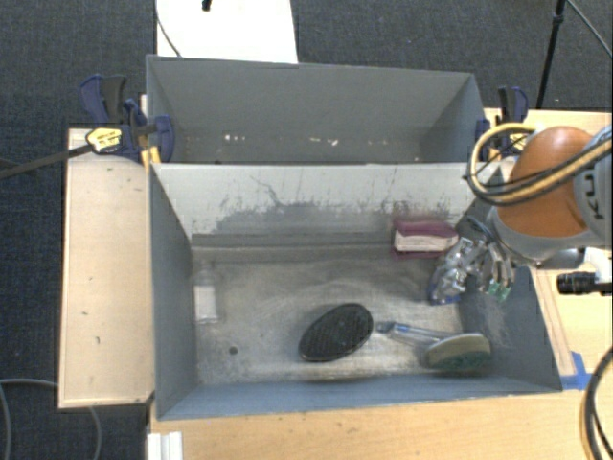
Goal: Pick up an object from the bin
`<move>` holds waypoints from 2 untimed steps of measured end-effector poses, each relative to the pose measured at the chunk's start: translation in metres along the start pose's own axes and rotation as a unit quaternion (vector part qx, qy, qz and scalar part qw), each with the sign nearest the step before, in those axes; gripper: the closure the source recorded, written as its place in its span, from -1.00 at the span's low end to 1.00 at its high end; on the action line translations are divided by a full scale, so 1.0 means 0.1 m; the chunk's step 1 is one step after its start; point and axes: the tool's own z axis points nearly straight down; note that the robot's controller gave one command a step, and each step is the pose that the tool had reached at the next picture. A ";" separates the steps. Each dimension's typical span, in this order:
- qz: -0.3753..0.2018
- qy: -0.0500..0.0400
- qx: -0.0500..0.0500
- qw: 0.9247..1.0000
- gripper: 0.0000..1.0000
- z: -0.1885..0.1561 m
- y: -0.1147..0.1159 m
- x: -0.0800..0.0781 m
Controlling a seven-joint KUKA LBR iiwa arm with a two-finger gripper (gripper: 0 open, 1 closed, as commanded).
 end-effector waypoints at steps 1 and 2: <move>-0.001 0.004 0.002 1.000 -1.00 0.03 -0.02 0.02; -0.136 0.003 -0.002 0.991 -1.00 0.34 -0.09 -0.09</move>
Offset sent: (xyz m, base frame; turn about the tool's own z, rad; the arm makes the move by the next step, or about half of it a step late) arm 0.0000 0.0000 0.0000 0.0000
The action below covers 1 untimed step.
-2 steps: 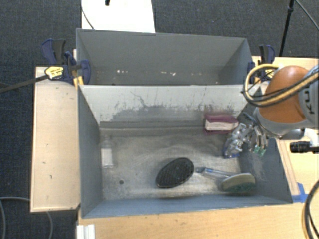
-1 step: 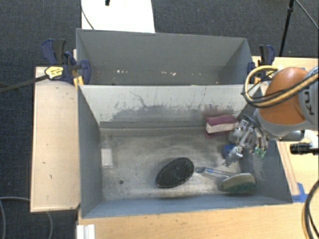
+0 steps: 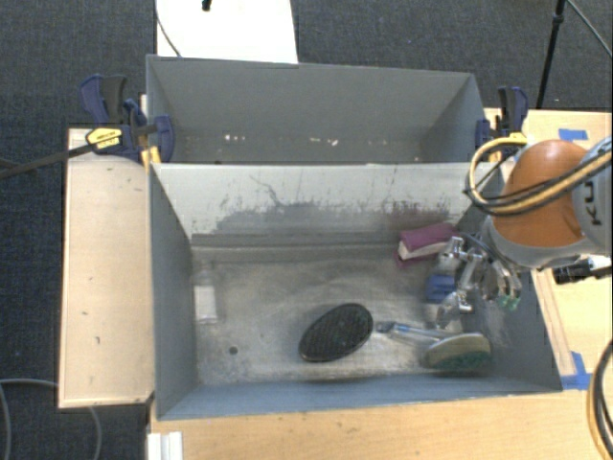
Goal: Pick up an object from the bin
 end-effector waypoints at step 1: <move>0.000 -0.009 0.001 1.000 1.00 -0.02 0.00 -0.04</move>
Offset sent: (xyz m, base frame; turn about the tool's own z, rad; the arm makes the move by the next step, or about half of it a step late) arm 0.0000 0.0000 0.0000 0.0000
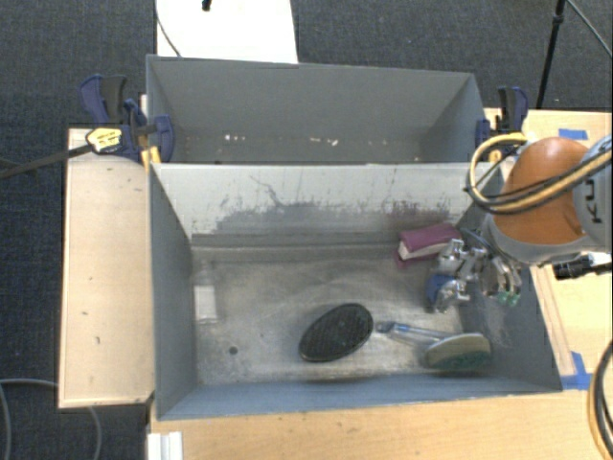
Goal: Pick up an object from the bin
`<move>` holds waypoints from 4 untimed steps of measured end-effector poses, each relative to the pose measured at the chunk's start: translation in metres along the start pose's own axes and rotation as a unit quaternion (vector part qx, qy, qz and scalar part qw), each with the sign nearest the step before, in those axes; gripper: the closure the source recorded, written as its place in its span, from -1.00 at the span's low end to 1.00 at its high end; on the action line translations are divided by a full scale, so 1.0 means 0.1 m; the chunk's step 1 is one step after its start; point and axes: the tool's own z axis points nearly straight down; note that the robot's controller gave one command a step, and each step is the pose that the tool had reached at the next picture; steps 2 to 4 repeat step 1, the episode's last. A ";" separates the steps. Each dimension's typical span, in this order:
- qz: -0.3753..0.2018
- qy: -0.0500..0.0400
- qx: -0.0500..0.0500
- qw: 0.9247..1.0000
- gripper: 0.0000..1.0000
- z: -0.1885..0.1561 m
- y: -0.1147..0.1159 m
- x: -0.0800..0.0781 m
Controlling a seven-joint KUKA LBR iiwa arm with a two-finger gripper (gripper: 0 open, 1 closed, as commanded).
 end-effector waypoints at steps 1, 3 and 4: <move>-0.138 0.000 0.005 0.990 1.00 -1.76 -0.06 0.25; -0.138 0.000 0.005 0.990 1.00 -1.76 -0.06 0.25; -0.138 0.000 0.005 0.990 1.00 -1.76 -0.06 0.25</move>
Offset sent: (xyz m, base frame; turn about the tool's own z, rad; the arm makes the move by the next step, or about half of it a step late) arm -0.0300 -0.0026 0.1708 -0.2774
